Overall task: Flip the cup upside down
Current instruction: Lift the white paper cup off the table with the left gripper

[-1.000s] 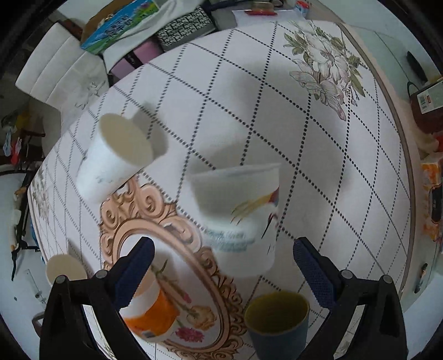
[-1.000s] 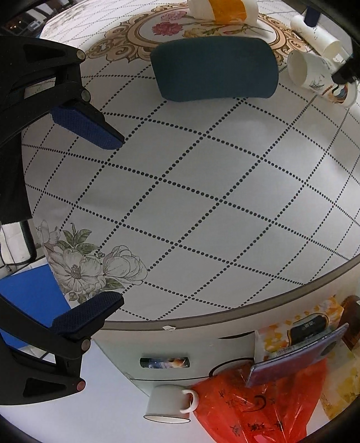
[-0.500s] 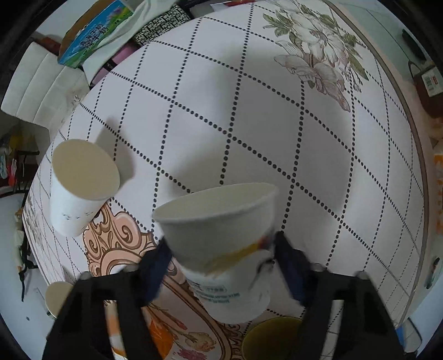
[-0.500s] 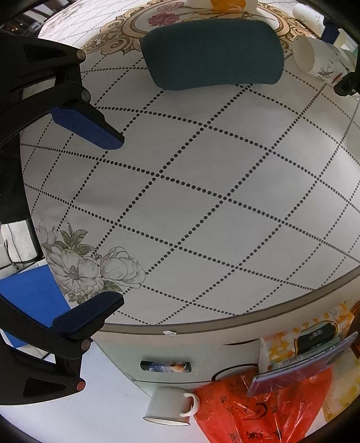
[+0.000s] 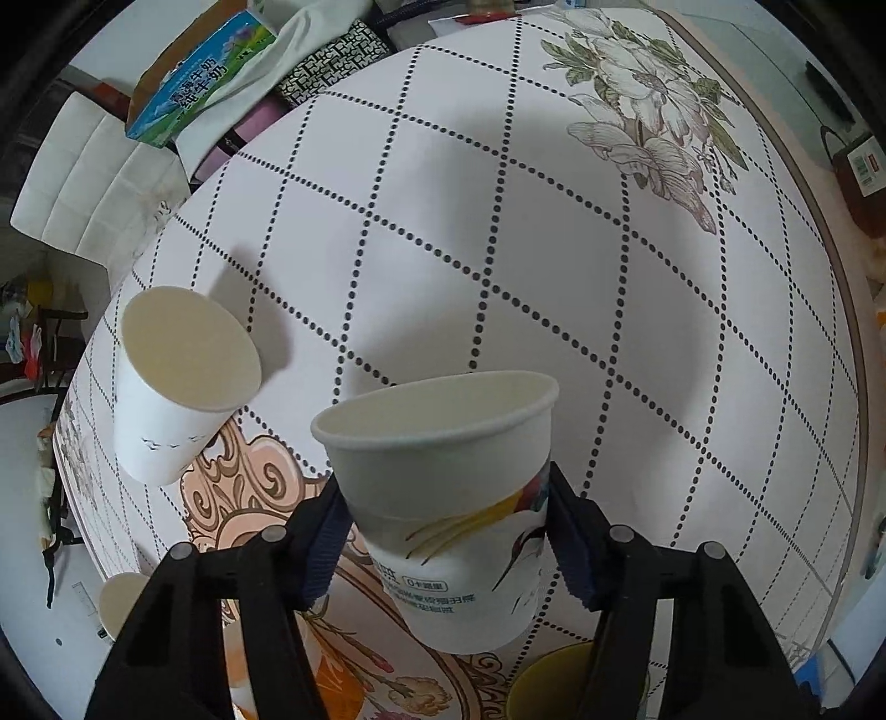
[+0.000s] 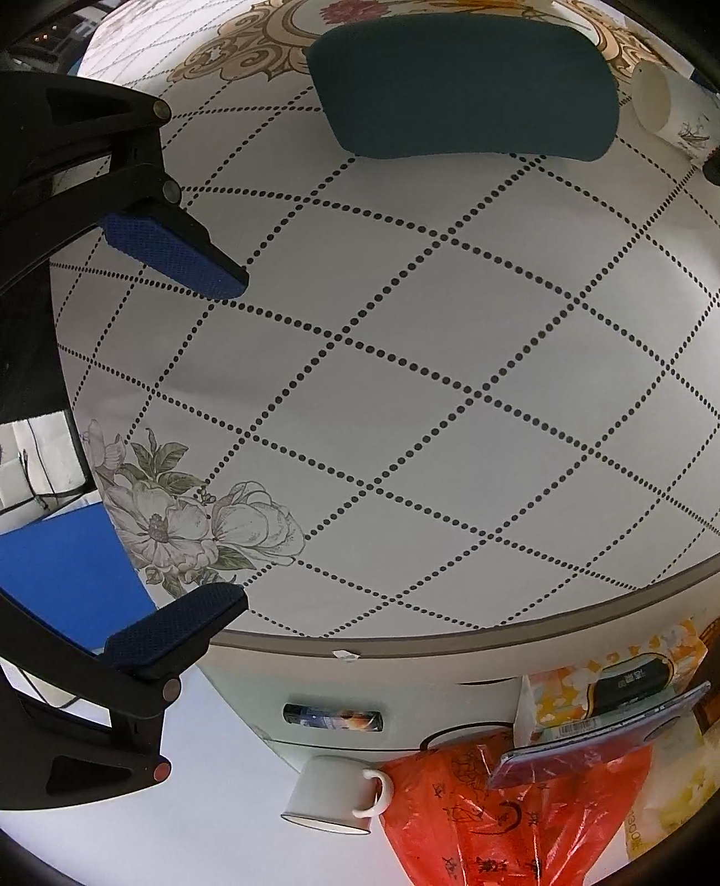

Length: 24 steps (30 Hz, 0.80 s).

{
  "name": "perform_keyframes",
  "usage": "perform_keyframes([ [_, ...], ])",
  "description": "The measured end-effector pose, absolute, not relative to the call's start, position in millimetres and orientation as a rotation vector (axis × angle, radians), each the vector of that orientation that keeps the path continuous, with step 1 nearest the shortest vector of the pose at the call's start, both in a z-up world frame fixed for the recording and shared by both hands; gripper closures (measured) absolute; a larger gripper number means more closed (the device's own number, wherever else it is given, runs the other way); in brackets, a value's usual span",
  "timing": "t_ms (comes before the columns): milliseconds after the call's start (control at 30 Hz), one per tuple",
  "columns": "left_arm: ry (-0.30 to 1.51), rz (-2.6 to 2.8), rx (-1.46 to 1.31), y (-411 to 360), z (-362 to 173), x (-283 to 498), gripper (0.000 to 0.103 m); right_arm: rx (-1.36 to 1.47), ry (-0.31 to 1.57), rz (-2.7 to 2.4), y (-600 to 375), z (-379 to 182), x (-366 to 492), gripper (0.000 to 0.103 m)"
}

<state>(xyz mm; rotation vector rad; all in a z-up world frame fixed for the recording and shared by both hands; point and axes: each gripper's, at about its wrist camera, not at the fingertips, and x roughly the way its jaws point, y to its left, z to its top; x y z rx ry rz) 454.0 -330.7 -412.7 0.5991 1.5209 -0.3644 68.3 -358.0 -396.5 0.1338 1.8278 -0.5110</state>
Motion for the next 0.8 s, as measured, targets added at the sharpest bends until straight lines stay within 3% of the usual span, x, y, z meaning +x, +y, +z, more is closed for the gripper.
perform_keyframes([
  [433,1.530,-0.405,0.457,-312.4,-364.7,459.7,0.042,0.147,1.800,-0.522,-359.1,-383.4,64.4,0.000],
  [800,1.509,-0.440,0.342,-273.4,-278.8,392.6,0.042,0.122,1.742,-0.484,-361.4,-353.0,41.8,0.000],
])
